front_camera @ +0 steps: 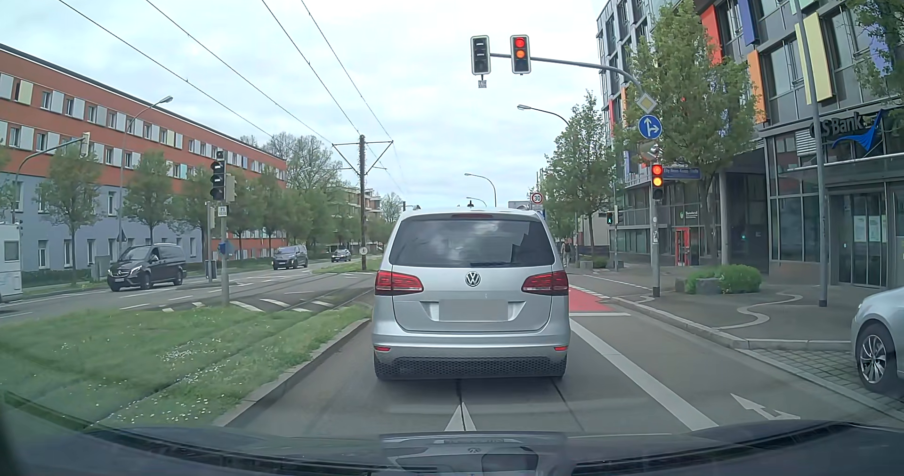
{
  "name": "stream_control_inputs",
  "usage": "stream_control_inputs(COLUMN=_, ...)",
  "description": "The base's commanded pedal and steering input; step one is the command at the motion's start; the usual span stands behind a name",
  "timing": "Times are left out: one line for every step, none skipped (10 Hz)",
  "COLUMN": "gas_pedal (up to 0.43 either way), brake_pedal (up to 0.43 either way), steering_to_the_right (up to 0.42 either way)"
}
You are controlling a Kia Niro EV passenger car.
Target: Follow the waypoints while adhering to traffic rules and regulations
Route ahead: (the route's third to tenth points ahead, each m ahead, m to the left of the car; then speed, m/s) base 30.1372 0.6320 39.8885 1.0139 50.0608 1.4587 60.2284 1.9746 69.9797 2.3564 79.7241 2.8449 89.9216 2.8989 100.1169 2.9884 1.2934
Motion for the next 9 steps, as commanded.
stream_control_inputs(gas_pedal=0.000, brake_pedal=0.177, steering_to_the_right=-0.002)
stream_control_inputs(gas_pedal=0.000, brake_pedal=0.171, steering_to_the_right=-0.003)
stream_control_inputs(gas_pedal=0.000, brake_pedal=0.165, steering_to_the_right=-0.002)
stream_control_inputs(gas_pedal=0.000, brake_pedal=0.165, steering_to_the_right=-0.002)
stream_control_inputs(gas_pedal=0.000, brake_pedal=0.165, steering_to_the_right=-0.002)
stream_control_inputs(gas_pedal=0.000, brake_pedal=0.165, steering_to_the_right=-0.002)
stream_control_inputs(gas_pedal=0.000, brake_pedal=0.159, steering_to_the_right=-0.002)
stream_control_inputs(gas_pedal=0.000, brake_pedal=0.018, steering_to_the_right=-0.003)
stream_control_inputs(gas_pedal=0.000, brake_pedal=0.000, steering_to_the_right=-0.003)
